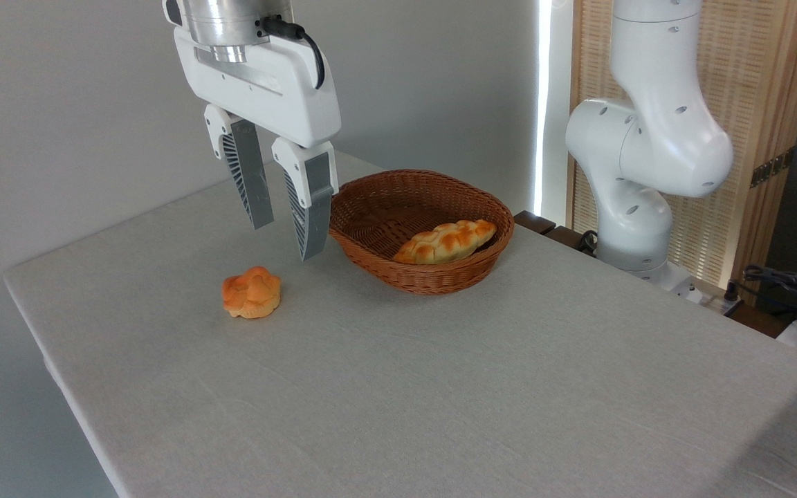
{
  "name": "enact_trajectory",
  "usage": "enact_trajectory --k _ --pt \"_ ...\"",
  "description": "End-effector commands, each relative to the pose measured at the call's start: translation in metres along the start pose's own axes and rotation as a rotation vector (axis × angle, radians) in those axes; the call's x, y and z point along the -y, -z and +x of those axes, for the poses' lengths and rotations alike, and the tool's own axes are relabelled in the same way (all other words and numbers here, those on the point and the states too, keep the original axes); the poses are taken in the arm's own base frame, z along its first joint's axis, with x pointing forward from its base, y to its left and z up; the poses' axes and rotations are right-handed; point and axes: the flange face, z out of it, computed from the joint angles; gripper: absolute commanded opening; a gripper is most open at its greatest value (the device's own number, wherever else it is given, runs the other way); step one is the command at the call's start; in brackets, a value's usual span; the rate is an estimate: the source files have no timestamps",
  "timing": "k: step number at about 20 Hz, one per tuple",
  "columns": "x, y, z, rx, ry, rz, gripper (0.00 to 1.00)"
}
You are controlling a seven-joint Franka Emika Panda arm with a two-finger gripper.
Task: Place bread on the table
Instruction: 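Move the open gripper over the wicker basket above the braided loaf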
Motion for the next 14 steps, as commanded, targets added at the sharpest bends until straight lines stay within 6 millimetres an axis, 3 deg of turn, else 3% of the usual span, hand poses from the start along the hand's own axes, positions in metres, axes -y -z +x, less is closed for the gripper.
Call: enact_trajectory --k 1,14 --pt "-0.0013 0.0068 -0.0017 -0.025 0.013 0.004 1.0" --pt "0.0006 0.0125 -0.0082 -0.026 0.025 0.006 1.0"
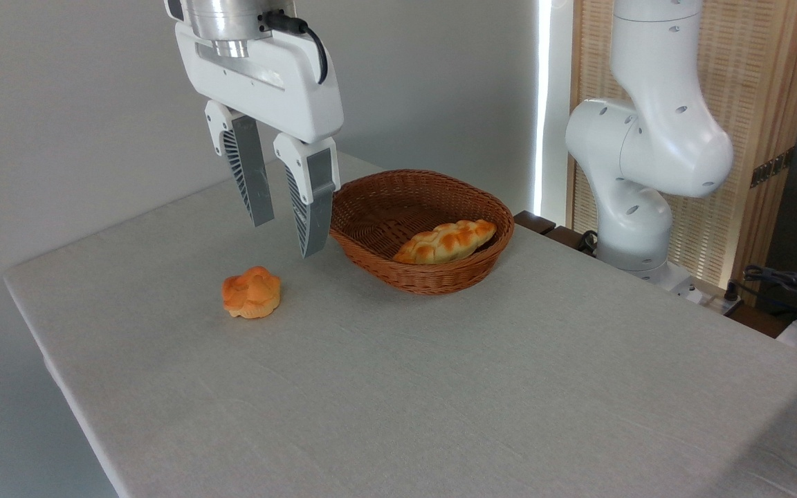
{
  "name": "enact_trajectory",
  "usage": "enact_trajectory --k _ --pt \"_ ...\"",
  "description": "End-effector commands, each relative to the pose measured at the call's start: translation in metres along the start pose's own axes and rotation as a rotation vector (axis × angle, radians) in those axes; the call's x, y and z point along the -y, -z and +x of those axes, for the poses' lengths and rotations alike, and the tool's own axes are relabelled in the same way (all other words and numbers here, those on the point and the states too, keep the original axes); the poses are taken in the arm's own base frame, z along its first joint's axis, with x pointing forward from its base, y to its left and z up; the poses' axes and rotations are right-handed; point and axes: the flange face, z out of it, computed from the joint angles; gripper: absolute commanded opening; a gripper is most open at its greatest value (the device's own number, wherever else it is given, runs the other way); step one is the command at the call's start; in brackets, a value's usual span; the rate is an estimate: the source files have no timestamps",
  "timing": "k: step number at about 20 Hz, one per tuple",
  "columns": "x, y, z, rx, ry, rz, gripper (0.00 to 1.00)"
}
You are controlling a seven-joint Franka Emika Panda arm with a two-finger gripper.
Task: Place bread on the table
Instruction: 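Move the open gripper over the wicker basket above the braided loaf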
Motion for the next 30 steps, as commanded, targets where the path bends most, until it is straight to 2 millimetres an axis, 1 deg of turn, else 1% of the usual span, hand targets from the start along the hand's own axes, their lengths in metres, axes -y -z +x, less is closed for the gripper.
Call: enact_trajectory --k 1,2,3,4,8,9,10,12,13,16,17,20,21,22,23,24,26,27,28,29,30 --pt "0.0 0.007 -0.005 -0.02 0.02 0.0 1.0" --pt "0.0 0.007 -0.005 -0.017 0.022 -0.001 1.0" --pt "-0.003 0.011 -0.007 -0.023 0.018 0.003 1.0" --pt "-0.004 0.011 -0.009 -0.022 0.017 0.003 1.0" --pt "-0.019 0.003 -0.024 -0.008 0.007 -0.011 1.0" --pt "-0.03 -0.001 -0.031 -0.004 0.001 -0.02 1.0" --pt "-0.038 -0.002 -0.033 -0.008 -0.011 -0.024 1.0" --pt "-0.061 -0.01 -0.049 -0.025 -0.045 -0.051 1.0" --pt "-0.066 -0.014 -0.054 -0.025 -0.053 -0.06 1.0" --pt "-0.093 -0.034 -0.079 -0.014 -0.089 -0.094 1.0" --pt "-0.098 -0.037 -0.082 -0.014 -0.093 -0.102 1.0" --pt "-0.13 -0.058 -0.097 0.01 -0.123 -0.134 1.0" --pt "-0.136 -0.063 -0.099 0.014 -0.132 -0.14 1.0" --pt "-0.147 -0.072 -0.102 0.019 -0.147 -0.144 1.0" --pt "-0.154 -0.081 -0.108 0.024 -0.152 -0.148 1.0" --pt "-0.158 -0.087 -0.109 0.03 -0.157 -0.155 1.0" --pt "-0.178 -0.108 -0.106 0.048 -0.179 -0.209 1.0" --pt "-0.185 -0.114 -0.104 0.055 -0.187 -0.22 1.0" --pt "-0.195 -0.124 -0.102 0.067 -0.194 -0.243 1.0" --pt "-0.201 -0.128 -0.1 0.071 -0.199 -0.253 1.0" --pt "-0.214 -0.136 -0.097 0.092 -0.211 -0.259 1.0"
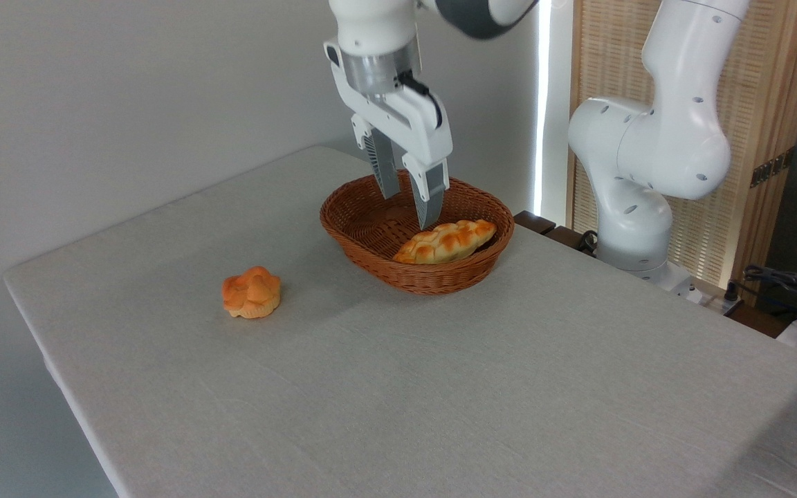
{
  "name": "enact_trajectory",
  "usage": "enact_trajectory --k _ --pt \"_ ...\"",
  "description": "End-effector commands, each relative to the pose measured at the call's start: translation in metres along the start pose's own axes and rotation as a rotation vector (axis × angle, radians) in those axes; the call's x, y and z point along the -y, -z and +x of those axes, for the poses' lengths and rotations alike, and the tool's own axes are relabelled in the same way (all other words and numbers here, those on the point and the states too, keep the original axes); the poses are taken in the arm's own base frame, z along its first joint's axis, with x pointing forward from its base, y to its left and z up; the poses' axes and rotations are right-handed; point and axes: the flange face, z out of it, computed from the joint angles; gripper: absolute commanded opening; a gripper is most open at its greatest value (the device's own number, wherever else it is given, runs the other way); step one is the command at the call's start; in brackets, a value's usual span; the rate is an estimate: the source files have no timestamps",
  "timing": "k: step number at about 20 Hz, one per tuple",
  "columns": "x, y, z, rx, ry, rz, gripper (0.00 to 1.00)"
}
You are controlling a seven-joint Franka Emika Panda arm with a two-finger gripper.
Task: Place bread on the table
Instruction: 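Move the open gripper over the wicker basket above the braided loaf, then lower the gripper into the basket and close it on the braided loaf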
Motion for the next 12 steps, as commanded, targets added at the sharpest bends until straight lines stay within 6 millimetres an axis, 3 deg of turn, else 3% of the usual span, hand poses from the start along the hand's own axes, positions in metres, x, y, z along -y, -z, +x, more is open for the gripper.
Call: enact_trajectory --k 1,12 --pt "-0.028 -0.038 0.012 0.037 -0.044 -0.03 1.0" --pt "-0.026 -0.091 0.005 0.112 -0.061 0.01 1.0"
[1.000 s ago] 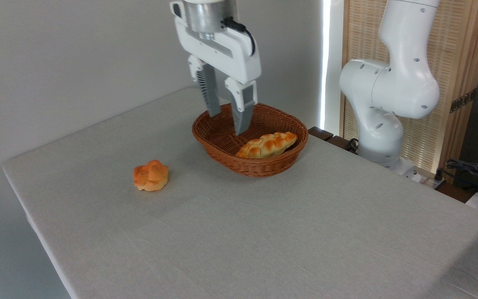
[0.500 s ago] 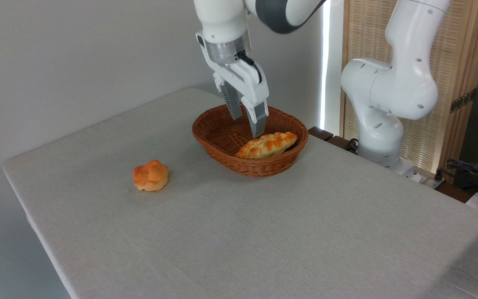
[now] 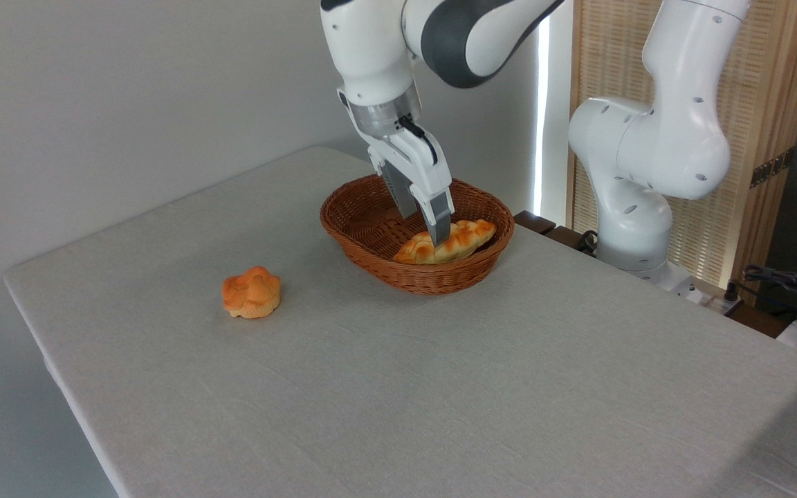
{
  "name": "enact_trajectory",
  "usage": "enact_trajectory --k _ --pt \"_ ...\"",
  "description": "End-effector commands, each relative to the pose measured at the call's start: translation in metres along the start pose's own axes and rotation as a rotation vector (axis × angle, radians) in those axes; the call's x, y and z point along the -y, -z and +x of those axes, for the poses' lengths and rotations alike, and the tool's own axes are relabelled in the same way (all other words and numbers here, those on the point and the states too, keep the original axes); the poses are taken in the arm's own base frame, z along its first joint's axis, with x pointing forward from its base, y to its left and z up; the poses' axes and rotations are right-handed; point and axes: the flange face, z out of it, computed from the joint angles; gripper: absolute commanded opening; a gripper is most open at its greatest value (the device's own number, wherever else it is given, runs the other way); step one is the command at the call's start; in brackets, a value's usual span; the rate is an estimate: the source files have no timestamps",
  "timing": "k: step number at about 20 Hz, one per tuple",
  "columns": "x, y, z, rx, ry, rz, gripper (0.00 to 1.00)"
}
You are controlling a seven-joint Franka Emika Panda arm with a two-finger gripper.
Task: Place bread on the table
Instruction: 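Lower the gripper into the basket and close it on the braided loaf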
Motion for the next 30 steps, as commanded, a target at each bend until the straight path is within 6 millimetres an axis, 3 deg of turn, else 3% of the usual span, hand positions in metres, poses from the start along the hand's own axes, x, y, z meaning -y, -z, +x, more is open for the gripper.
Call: enact_trajectory --k 1,11,14,17,19,22,30 --pt "0.002 -0.015 -0.005 0.023 -0.013 0.031 1.0" --pt "0.008 -0.027 -0.012 0.088 -0.024 0.062 0.98" --pt "0.01 -0.035 -0.013 0.099 -0.018 0.051 0.84" --pt "0.01 -0.036 -0.012 0.099 -0.017 0.048 0.57" --pt "0.011 -0.036 -0.011 0.094 -0.021 0.052 0.29" --pt "0.012 -0.037 -0.01 0.095 -0.021 0.048 0.06" --pt "0.012 -0.037 -0.01 0.097 -0.022 0.048 0.06"
